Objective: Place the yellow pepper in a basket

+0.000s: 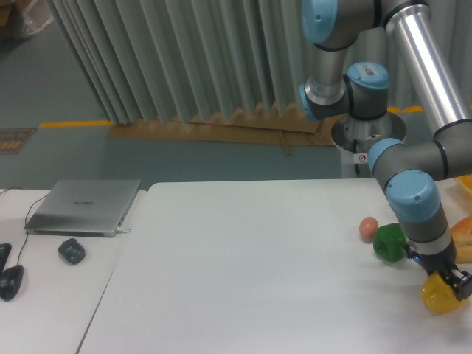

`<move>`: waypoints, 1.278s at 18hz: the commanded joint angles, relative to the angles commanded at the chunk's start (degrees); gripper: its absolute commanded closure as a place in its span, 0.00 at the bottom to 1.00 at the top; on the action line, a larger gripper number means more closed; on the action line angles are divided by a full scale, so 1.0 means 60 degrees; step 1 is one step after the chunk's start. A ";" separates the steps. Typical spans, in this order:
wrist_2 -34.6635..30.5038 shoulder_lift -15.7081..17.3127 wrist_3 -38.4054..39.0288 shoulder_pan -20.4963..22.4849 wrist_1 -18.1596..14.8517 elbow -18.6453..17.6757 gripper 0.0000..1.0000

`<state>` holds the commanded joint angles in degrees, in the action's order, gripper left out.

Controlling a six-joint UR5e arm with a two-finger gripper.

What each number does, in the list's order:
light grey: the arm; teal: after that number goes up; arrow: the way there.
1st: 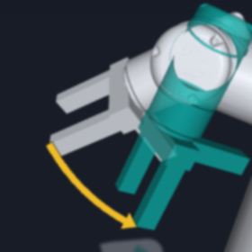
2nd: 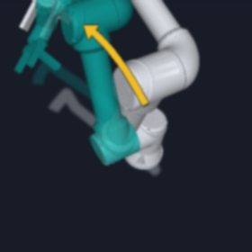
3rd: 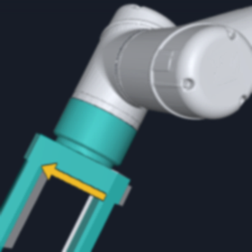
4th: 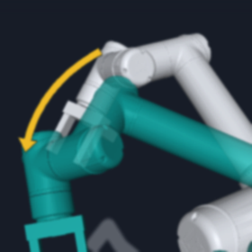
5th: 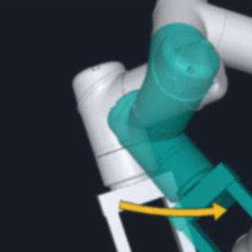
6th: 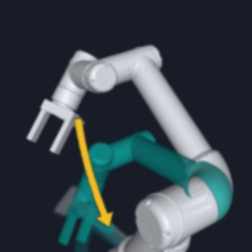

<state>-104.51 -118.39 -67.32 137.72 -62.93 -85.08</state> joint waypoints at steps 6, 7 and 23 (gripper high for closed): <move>0.0910 0.0996 -0.0073 0.0278 -0.1200 0.0015 0.48; 0.0910 0.1084 -0.0088 0.0278 -0.1346 0.0015 0.48; 0.0954 0.1964 -0.3967 0.1801 -0.2417 -0.0103 0.48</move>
<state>-98.79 -106.61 -91.13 148.53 -77.43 -85.69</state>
